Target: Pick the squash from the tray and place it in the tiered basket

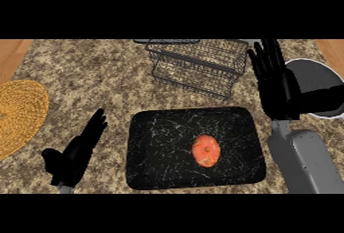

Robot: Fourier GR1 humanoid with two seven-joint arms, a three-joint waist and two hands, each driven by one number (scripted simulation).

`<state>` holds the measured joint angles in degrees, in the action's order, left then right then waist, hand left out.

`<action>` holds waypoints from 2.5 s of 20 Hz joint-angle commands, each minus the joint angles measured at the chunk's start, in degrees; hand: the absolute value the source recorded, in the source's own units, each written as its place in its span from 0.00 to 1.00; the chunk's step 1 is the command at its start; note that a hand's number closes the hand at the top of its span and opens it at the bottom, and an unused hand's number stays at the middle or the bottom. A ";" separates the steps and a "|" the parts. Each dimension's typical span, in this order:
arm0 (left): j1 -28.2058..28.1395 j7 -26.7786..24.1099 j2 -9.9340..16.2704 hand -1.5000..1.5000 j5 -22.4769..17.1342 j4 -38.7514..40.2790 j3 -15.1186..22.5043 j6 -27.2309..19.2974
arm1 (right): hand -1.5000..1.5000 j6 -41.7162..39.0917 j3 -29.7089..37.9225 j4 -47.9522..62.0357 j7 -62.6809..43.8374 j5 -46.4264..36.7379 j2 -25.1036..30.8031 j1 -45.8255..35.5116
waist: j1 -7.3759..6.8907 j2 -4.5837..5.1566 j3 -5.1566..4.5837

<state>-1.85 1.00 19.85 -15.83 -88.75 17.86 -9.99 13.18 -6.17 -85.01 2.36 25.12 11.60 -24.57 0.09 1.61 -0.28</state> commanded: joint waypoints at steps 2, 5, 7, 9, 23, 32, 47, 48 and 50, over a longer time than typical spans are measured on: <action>1.49 -3.58 -1.58 0.50 2.91 2.64 0.67 1.16 | 0.00 9.57 -4.86 4.42 -3.97 -8.37 -4.34 -3.89 | -0.50 -1.57 0.22; 7.18 -3.90 -0.75 0.50 2.11 3.17 -1.08 2.72 | 0.00 19.58 -12.40 12.49 -3.56 -18.07 -10.76 -3.57 | -1.11 -1.25 0.11; 6.28 -3.56 -0.51 0.50 1.76 2.74 -0.42 3.28 | 0.00 22.22 -14.99 17.66 -6.24 -27.83 -1.02 -0.43 | -0.86 -0.86 -0.73; 8.31 -4.98 -2.64 0.50 2.87 5.50 0.98 3.62 | 0.00 28.86 -15.64 18.43 -4.02 -19.60 -11.28 -0.76 | -1.86 -0.66 0.21; 7.21 -7.59 -2.15 0.50 2.66 10.35 -2.01 4.80 | 0.00 24.39 -34.53 18.45 -29.05 -41.93 3.60 -7.55 | 1.93 -3.46 -0.65; 8.24 -6.94 -2.15 0.50 1.84 10.83 -2.67 5.48 | 0.00 -2.57 -43.58 16.78 -50.46 -45.08 5.75 -15.78 | 2.61 -3.67 -0.56; 9.91 -8.25 -2.63 0.50 2.17 12.68 -3.95 6.36 | 0.00 -19.77 -41.87 3.21 -87.46 -48.36 1.49 -23.40 | 2.08 -2.38 0.08; 7.44 -8.20 -2.06 0.50 1.90 9.81 -3.45 6.69 | 0.00 -19.04 -43.25 4.55 -87.49 -48.92 0.60 -20.63 | 1.41 -2.62 0.12; 9.85 -7.72 -2.79 0.50 2.13 11.77 -4.11 5.90 | 0.00 -19.38 -42.79 7.23 -87.50 -48.85 -0.34 -20.01 | 1.51 -2.16 0.10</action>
<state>6.56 -7.15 17.12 -13.67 -77.36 14.32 -4.11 -2.08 -48.30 -80.94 -70.01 -23.81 13.34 -46.50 1.58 -1.50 -0.39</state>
